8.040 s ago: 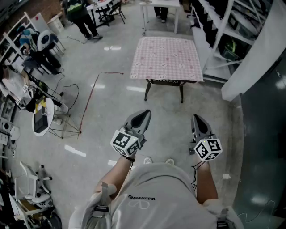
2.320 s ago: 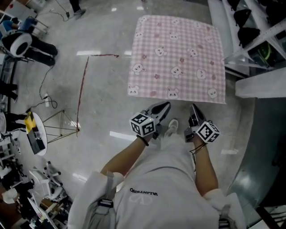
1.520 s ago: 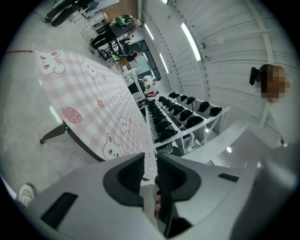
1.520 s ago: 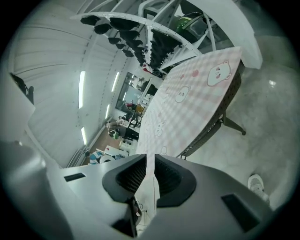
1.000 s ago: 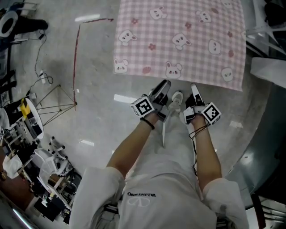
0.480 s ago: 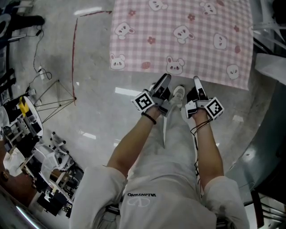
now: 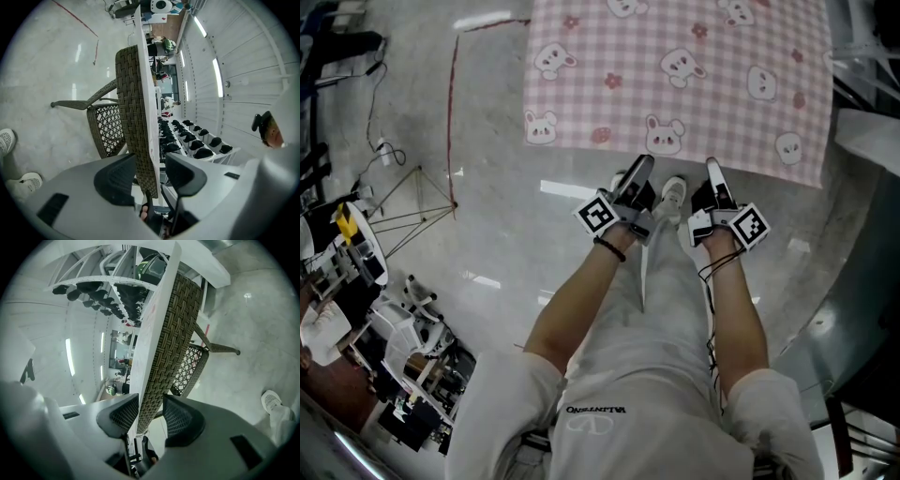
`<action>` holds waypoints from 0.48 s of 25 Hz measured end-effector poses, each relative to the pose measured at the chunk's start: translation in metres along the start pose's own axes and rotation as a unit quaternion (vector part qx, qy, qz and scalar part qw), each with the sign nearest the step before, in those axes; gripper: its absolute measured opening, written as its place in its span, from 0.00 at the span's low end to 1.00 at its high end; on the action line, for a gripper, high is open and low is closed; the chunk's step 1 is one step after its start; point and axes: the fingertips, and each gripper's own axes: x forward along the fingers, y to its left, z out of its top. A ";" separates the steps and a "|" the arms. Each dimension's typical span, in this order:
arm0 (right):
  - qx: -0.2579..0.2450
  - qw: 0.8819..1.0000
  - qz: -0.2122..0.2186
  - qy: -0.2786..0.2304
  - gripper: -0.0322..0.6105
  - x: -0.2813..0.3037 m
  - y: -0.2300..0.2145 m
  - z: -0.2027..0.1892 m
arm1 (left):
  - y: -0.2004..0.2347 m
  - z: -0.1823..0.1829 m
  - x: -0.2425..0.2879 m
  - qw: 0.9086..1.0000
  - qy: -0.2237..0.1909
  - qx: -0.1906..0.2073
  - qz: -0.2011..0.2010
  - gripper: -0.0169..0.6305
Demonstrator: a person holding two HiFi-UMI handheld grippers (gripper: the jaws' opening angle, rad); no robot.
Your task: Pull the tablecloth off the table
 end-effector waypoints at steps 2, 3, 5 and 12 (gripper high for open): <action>0.001 1.000 0.006 0.000 0.32 0.004 0.002 0.001 | 0.000 0.005 0.005 1.000 -0.012 -0.007 -0.007 0.30; 0.004 1.000 0.009 -0.003 0.32 0.006 0.003 0.002 | -0.001 0.008 0.009 1.000 -0.017 -0.010 -0.012 0.30; 0.007 1.000 0.014 -0.006 0.31 0.009 0.003 0.005 | -0.001 0.012 0.015 0.999 -0.025 -0.014 -0.019 0.30; 0.006 1.000 0.024 -0.010 0.26 0.015 0.006 0.010 | 0.000 0.025 0.025 0.998 -0.045 -0.024 -0.029 0.25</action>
